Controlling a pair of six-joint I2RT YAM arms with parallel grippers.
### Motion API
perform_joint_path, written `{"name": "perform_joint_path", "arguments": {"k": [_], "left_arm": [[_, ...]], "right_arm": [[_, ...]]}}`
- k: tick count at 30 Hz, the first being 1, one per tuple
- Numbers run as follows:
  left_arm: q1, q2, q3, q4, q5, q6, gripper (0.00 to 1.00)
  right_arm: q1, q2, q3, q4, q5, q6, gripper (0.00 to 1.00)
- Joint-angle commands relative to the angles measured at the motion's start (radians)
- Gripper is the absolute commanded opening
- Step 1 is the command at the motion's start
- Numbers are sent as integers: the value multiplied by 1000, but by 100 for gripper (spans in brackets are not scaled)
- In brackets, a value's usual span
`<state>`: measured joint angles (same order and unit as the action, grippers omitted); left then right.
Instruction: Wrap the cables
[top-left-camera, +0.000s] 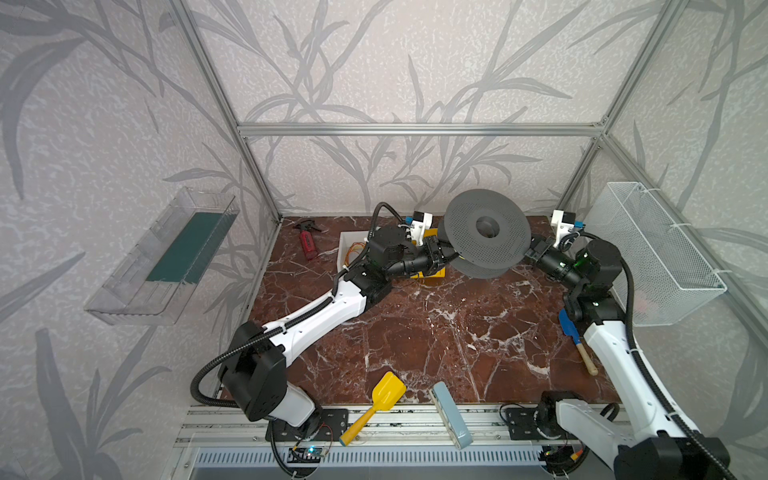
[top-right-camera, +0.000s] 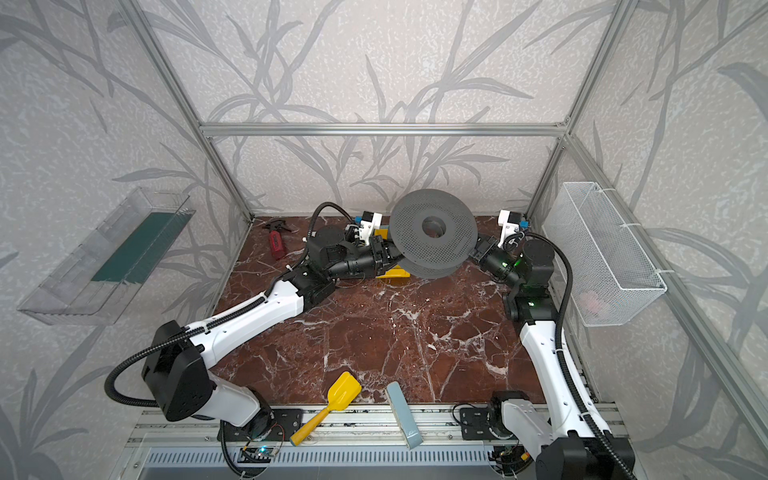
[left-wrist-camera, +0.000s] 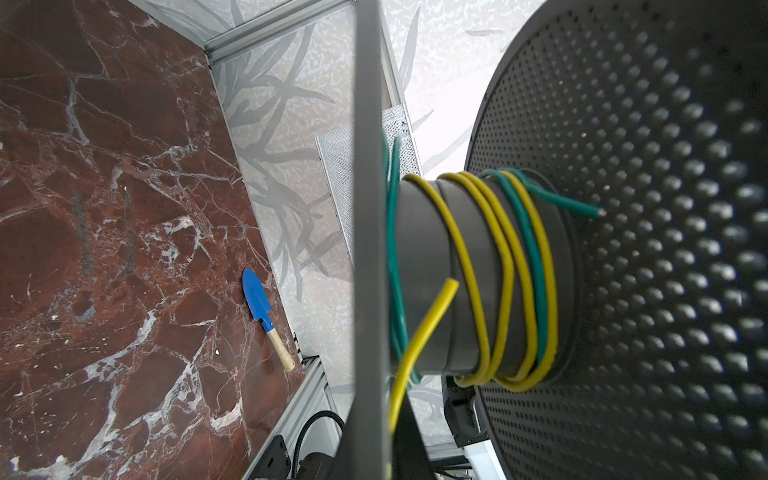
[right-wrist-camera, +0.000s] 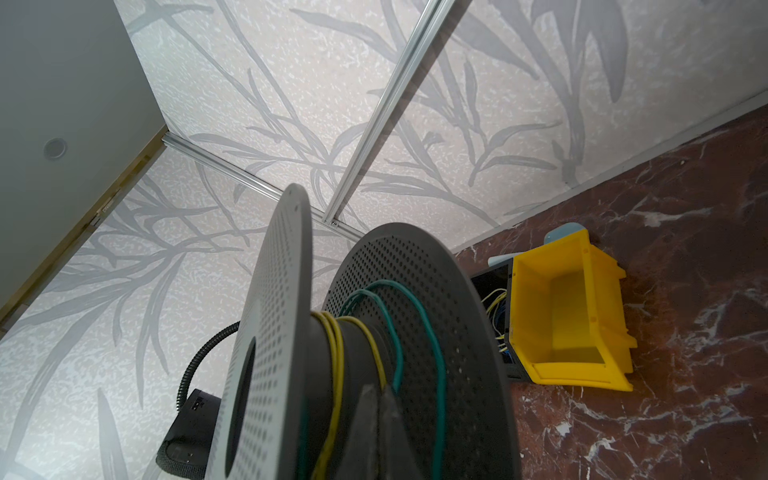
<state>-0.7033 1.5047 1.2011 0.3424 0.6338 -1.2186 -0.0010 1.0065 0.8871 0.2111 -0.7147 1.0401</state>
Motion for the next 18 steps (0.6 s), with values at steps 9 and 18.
{"name": "perform_joint_path", "arguments": {"k": [9, 18], "left_arm": [[7, -139, -11, -157, -38, 132, 0], [161, -209, -108, -172, -102, 139, 0]], "right_arm": [[17, -55, 65, -175, -25, -106, 38], [15, -119, 123, -385, -10, -239, 66]]}}
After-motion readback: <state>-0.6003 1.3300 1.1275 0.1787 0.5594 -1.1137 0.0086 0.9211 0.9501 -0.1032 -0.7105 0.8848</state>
